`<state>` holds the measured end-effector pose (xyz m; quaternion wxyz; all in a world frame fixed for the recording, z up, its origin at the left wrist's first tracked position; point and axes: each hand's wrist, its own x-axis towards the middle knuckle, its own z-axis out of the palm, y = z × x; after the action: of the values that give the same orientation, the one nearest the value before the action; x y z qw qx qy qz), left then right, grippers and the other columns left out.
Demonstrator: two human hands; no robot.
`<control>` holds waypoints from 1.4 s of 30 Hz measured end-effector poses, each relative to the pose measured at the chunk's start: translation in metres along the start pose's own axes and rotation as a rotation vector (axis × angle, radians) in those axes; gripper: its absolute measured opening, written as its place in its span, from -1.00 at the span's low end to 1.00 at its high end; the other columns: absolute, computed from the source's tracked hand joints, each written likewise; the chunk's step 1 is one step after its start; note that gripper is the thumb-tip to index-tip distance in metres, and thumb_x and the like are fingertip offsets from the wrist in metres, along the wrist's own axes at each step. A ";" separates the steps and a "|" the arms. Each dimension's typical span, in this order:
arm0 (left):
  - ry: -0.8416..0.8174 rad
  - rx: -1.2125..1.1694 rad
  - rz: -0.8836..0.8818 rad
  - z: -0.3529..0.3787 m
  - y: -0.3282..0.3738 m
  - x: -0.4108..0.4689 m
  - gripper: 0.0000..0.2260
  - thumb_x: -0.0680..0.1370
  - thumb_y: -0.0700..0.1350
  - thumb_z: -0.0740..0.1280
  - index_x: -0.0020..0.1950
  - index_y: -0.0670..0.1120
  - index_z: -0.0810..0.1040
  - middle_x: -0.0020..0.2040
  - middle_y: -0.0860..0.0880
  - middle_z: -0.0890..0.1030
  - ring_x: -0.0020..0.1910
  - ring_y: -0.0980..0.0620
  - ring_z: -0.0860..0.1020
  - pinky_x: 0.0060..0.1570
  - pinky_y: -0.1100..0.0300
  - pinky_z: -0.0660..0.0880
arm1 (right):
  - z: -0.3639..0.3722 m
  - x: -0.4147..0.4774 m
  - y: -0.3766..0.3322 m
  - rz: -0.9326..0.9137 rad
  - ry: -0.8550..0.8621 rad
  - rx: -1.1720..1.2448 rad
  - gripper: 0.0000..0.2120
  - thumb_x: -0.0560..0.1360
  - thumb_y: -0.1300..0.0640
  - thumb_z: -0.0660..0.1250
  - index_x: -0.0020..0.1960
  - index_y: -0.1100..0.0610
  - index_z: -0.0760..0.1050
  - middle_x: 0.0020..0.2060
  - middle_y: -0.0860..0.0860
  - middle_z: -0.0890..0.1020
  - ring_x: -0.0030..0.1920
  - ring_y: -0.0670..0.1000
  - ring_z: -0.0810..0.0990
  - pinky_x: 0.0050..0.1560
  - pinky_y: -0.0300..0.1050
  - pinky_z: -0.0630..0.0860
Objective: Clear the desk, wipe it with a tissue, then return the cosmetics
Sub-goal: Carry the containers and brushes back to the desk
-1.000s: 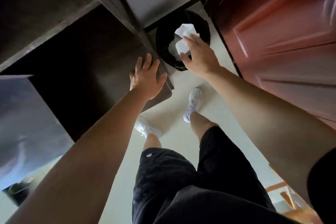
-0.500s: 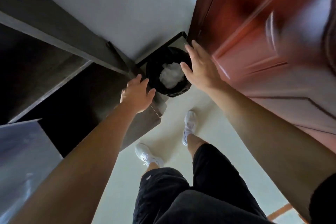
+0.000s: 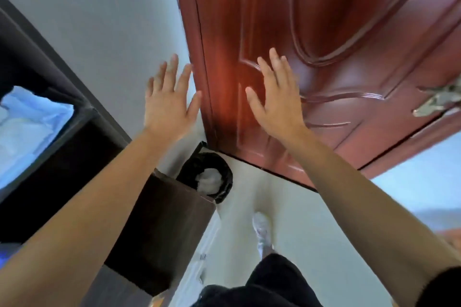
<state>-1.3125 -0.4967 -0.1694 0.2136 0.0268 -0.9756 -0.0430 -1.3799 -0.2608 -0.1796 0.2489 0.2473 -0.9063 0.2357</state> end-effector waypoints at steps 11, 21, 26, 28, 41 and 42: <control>0.038 -0.307 0.587 -0.055 0.309 -0.052 -0.46 0.63 0.13 0.16 0.55 -0.11 0.26 0.59 -0.20 0.17 0.52 -0.25 0.21 0.37 -0.27 0.27 | -0.275 -0.229 0.107 0.434 0.103 -0.467 -0.41 0.63 -0.12 0.20 0.56 0.17 0.26 0.57 0.16 0.22 0.55 0.28 0.18 0.49 0.24 0.21; -0.182 -0.491 0.787 -0.040 0.606 -0.176 -0.44 0.67 0.14 0.11 0.61 -0.08 0.13 0.63 -0.15 0.00 0.57 -0.19 0.11 0.49 -0.20 0.15 | -0.426 -0.466 0.230 0.909 0.099 -0.470 -0.37 0.64 -0.26 0.00 0.61 0.04 0.09 0.62 0.04 0.10 0.61 0.14 0.05 0.58 0.15 0.04; -0.286 -0.574 0.827 -0.033 0.722 -0.231 -0.42 0.65 0.16 0.08 0.61 -0.08 0.13 0.63 -0.14 0.00 0.58 -0.17 0.10 0.45 -0.24 0.19 | -0.486 -0.538 0.300 1.057 0.043 -0.468 -0.34 0.62 -0.36 -0.04 0.61 -0.08 -0.04 0.63 -0.04 0.01 0.62 0.09 0.01 0.56 0.14 0.00; -0.304 -0.554 0.876 -0.028 0.752 -0.239 -0.43 0.66 0.16 0.09 0.61 -0.07 0.13 0.63 -0.13 0.00 0.59 -0.17 0.09 0.45 -0.25 0.19 | -0.503 -0.551 0.325 1.070 0.039 -0.467 -0.30 0.58 -0.40 -0.13 0.60 -0.06 -0.02 0.63 -0.03 0.03 0.61 0.10 0.04 0.56 0.20 0.11; -0.412 -0.479 0.905 0.090 0.944 -0.170 -0.41 0.64 0.21 0.10 0.61 0.01 0.12 0.63 -0.07 0.01 0.58 -0.14 0.11 0.50 -0.14 0.15 | -0.548 -0.571 0.537 1.187 0.029 -0.412 -0.39 0.62 -0.27 0.10 0.58 -0.13 -0.02 0.61 -0.03 0.08 0.59 0.09 0.10 0.51 0.14 0.11; -0.426 -0.474 0.902 0.101 0.961 -0.164 -0.41 0.64 0.22 0.10 0.61 0.02 0.11 0.63 -0.08 0.03 0.58 -0.15 0.13 0.49 -0.14 0.16 | -0.554 -0.569 0.555 1.202 0.019 -0.417 -0.40 0.61 -0.24 0.12 0.57 -0.13 0.00 0.61 -0.02 0.08 0.60 0.10 0.09 0.52 0.14 0.10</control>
<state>-1.2390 0.4779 -0.2375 0.0090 -0.4518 -0.8757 -0.1701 -1.0797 0.6580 -0.2483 0.1240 -0.3603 -0.9115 0.1548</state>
